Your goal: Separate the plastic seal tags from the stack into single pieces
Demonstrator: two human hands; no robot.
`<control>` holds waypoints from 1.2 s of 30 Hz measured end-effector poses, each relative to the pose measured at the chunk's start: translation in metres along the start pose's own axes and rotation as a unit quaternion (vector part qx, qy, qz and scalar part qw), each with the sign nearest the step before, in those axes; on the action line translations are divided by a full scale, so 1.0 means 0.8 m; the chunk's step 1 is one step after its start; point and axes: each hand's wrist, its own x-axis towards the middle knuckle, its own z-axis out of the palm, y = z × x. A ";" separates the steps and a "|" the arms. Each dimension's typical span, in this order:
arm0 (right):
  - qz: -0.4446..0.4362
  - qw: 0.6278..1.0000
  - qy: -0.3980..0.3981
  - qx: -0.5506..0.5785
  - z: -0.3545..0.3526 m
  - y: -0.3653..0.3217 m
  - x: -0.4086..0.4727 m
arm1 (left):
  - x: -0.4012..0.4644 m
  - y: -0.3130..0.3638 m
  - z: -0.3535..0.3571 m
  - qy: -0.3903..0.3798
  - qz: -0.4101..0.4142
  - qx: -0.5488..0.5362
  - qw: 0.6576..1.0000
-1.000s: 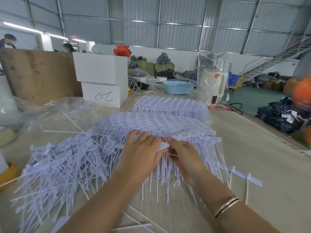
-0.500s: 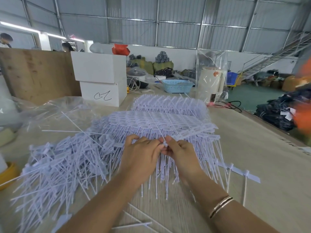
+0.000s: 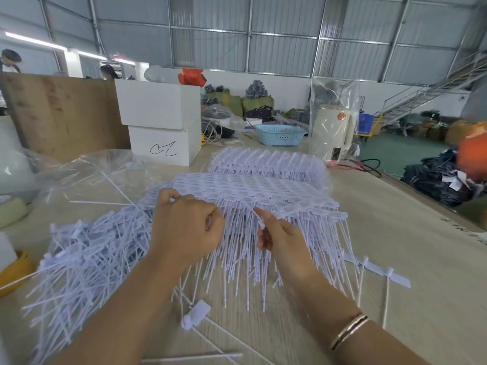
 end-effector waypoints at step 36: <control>0.011 0.990 -0.041 0.134 0.003 -0.005 -0.011 | -0.016 0.030 0.023 0.010 0.171 -0.087 0.981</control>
